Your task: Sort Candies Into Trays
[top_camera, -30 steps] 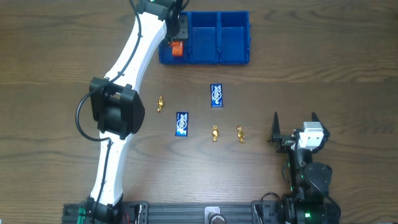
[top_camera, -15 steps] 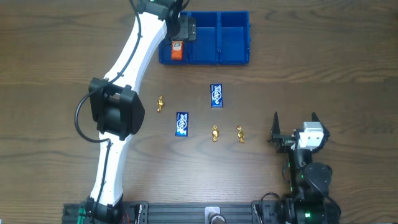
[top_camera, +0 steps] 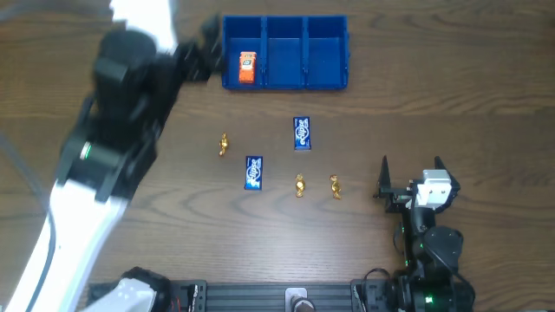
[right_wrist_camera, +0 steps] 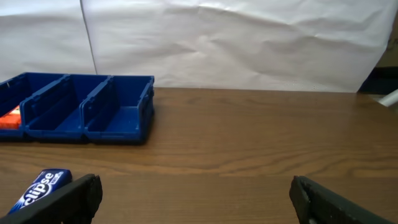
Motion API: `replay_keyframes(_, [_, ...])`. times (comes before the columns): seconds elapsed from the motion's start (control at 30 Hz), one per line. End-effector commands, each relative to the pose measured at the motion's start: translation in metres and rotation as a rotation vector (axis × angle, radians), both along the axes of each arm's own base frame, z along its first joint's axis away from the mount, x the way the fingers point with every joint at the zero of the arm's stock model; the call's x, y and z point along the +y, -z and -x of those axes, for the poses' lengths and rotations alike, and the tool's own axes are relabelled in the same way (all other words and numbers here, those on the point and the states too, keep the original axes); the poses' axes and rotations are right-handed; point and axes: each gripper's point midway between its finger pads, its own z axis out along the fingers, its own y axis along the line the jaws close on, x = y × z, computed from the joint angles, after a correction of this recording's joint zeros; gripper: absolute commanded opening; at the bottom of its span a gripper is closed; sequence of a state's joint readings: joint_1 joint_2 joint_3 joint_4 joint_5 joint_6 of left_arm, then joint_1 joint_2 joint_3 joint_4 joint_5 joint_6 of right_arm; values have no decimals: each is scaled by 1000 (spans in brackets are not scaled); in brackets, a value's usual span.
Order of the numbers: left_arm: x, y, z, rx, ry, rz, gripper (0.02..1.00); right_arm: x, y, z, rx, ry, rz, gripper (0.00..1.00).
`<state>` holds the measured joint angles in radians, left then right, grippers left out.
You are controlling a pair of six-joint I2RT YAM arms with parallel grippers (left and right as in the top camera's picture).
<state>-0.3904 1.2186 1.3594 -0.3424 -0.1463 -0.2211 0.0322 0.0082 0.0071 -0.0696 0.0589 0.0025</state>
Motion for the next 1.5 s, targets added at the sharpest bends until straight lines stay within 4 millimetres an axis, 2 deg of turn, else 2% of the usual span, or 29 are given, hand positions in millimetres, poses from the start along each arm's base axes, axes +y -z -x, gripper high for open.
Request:
replay_keyframes(0.03, [47,38,45,-55,-39,-16,998,2,0,0,2,-8,11,996])
replay_keyframes(0.13, [72,52,77,-120,-58,-16,998,2,0,0,2,-8,11,998])
replay_keyframes(0.23, [87,70,102,-179,-77,-19,998,2,0,0,2,-8,11,998])
replay_keyframes(0.33, [99,93,122,-235,-97,-14,998,2,0,0,2,-8,11,998])
replay_keyframes(0.43, [102,114,132,-290,-98,-6,996,2,0,0,2,-8,11,998])
replay_keyframes(0.77, [89,190,136,-287,-22,5,998,2,0,0,2,-8,11,996])
replay_keyframes(0.93, [89,220,134,-253,-22,2,998,2,0,0,2,-8,11,998])
replay_keyframes(1.13, [90,249,137,-132,-24,-6,998,2,0,0,2,-8,11,998])
replay_keyframes(1.5, [90,248,137,-136,-27,-6,998,2,0,0,2,-8,11,998])
